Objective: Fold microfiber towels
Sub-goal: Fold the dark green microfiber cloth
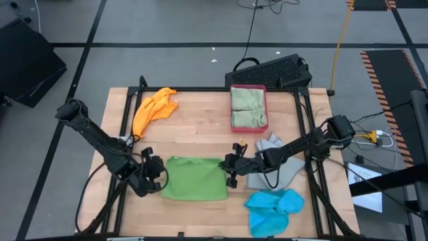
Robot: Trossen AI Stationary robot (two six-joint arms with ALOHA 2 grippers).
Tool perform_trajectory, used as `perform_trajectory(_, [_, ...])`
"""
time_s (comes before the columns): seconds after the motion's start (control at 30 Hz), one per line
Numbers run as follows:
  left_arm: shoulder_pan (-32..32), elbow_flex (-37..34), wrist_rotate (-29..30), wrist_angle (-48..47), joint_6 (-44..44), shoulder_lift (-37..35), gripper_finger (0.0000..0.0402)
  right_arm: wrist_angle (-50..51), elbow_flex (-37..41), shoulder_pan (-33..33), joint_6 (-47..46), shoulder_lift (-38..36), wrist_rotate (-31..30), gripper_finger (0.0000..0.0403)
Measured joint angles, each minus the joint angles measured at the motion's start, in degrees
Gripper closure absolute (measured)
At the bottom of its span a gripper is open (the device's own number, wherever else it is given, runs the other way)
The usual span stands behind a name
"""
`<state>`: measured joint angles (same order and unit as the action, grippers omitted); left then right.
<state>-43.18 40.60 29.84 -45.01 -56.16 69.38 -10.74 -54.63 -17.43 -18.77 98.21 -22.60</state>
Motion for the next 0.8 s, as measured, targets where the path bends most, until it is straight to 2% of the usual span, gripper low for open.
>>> perform_trajectory(0.1, [0.84, 0.0, 0.22, -0.54, 0.07, 1.49, 0.0354, 0.77, 0.0, 0.4, -0.09, 0.0, -2.91, 0.0347])
perform_trajectory(0.33, [3.34, 0.0, 0.45, -2.06, 0.31, 4.18, 0.031, 1.95, 0.0, 2.22, -2.44, 0.0, -3.15, 0.0235])
perform_trajectory(0.43, [4.44, 0.0, 0.47, -1.86, 0.58, 4.06, 0.0299, 0.8, 0.0, 2.25, -2.74, 0.0, -2.33, 0.0201])
perform_trajectory(0.6, [4.32, 0.0, -0.42, 2.62, 2.48, 3.66, 0.0294, -1.87, 0.0, 0.6, -1.09, 0.06, 4.64, 0.0194])
perform_trajectory(0.8, [2.59, -0.58, 0.65, 10.08, 4.91, 5.91, 0.0293, -4.83, 0.0, -0.68, -0.49, 4.3, 3.26, 0.0234])
